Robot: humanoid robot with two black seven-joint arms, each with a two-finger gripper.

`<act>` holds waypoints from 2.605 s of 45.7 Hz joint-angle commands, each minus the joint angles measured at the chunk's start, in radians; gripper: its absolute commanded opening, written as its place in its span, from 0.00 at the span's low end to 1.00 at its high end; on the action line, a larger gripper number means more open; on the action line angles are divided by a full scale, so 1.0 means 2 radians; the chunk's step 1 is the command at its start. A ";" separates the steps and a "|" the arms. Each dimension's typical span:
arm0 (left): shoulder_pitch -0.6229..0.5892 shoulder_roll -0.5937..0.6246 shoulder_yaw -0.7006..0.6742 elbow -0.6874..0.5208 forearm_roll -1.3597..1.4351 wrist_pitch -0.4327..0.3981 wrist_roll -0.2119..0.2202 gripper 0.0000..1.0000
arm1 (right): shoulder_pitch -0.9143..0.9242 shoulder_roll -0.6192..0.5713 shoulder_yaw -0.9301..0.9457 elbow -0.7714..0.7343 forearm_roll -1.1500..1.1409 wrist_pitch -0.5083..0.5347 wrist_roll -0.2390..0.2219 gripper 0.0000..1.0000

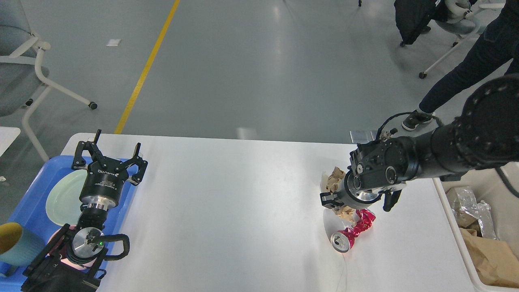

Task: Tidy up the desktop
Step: 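Carry the crumpled paper into the white bin and release it, then raise the right gripper out of the bin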

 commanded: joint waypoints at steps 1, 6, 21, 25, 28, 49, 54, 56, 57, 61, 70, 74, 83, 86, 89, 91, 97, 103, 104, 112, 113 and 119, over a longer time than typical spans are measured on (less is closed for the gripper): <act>0.001 0.000 0.000 0.000 0.000 0.000 0.000 0.96 | 0.105 -0.045 -0.023 0.072 0.000 0.067 0.003 0.00; 0.001 0.000 0.000 0.001 0.000 0.000 0.000 0.96 | 0.194 -0.067 -0.065 0.118 -0.001 0.139 0.005 0.00; 0.001 0.001 0.000 0.000 0.000 0.000 0.000 0.96 | 0.258 -0.074 -0.162 0.145 -0.001 0.216 0.026 0.00; 0.001 0.000 0.000 0.000 0.000 0.000 0.000 0.96 | 0.253 -0.082 -0.172 0.143 0.000 0.189 0.025 0.00; 0.001 0.000 0.000 0.000 0.000 0.000 0.000 0.96 | 0.241 -0.107 -0.194 0.140 0.000 0.162 0.024 0.00; 0.001 0.000 0.000 0.000 0.000 0.000 0.000 0.96 | -0.158 -0.345 -0.103 -0.199 -0.014 0.000 0.025 0.00; 0.001 0.001 0.000 0.000 0.000 0.000 0.000 0.96 | -0.322 -0.336 -0.006 -0.306 -0.014 -0.042 0.025 0.00; 0.001 0.000 0.000 0.001 0.000 0.000 0.000 0.96 | -0.377 -0.321 0.023 -0.348 -0.015 -0.055 0.025 0.00; 0.001 0.001 0.000 0.000 0.000 0.000 -0.001 0.96 | -0.403 -0.310 0.033 -0.371 -0.015 -0.060 0.025 0.00; 0.001 0.001 0.000 0.000 0.000 0.000 0.000 0.96 | -0.486 -0.263 0.055 -0.462 -0.014 -0.069 0.025 0.00; 0.001 0.001 0.000 0.000 0.000 0.000 0.000 0.96 | -0.598 -0.179 0.072 -0.609 -0.003 -0.078 0.024 0.00; 0.001 0.001 0.000 0.001 0.000 0.000 0.000 0.96 | -0.615 -0.163 0.086 -0.624 -0.003 -0.094 0.024 0.00; 0.001 0.001 0.000 0.000 0.000 0.000 -0.001 0.96 | -0.627 -0.152 0.087 -0.624 -0.004 -0.109 0.023 0.00; 0.001 0.001 0.000 0.000 0.000 0.000 0.000 0.96 | -0.627 -0.152 0.088 -0.624 -0.003 -0.109 0.023 0.00; 0.001 0.001 0.000 0.000 0.000 0.000 0.000 0.96 | -0.631 -0.148 0.087 -0.624 -0.004 -0.110 0.023 0.00; 0.001 0.001 0.000 0.000 0.000 0.000 0.000 0.96 | -0.633 -0.144 0.086 -0.624 -0.004 -0.110 0.022 0.00; 0.001 0.001 0.000 0.000 0.000 0.000 0.000 0.96 | -0.634 -0.143 0.085 -0.624 -0.004 -0.131 0.022 0.65; 0.001 0.001 0.000 0.000 0.000 0.000 0.000 0.96 | -0.635 -0.141 0.087 -0.619 -0.004 -0.187 0.023 1.00; 0.001 0.001 0.000 0.000 0.000 0.000 0.000 0.96 | -0.636 -0.142 0.086 -0.619 -0.004 -0.188 0.023 1.00; 0.001 0.001 0.000 0.000 0.000 0.000 0.000 0.96 | -0.638 -0.143 0.086 -0.619 -0.004 -0.188 0.023 1.00; 0.001 0.001 0.000 0.000 0.000 0.000 0.000 0.96 | -0.638 -0.143 0.086 -0.619 -0.004 -0.188 0.023 1.00; 0.001 0.001 0.000 0.001 0.000 0.000 0.000 0.96 | -0.636 -0.144 0.085 -0.619 -0.004 -0.188 0.023 1.00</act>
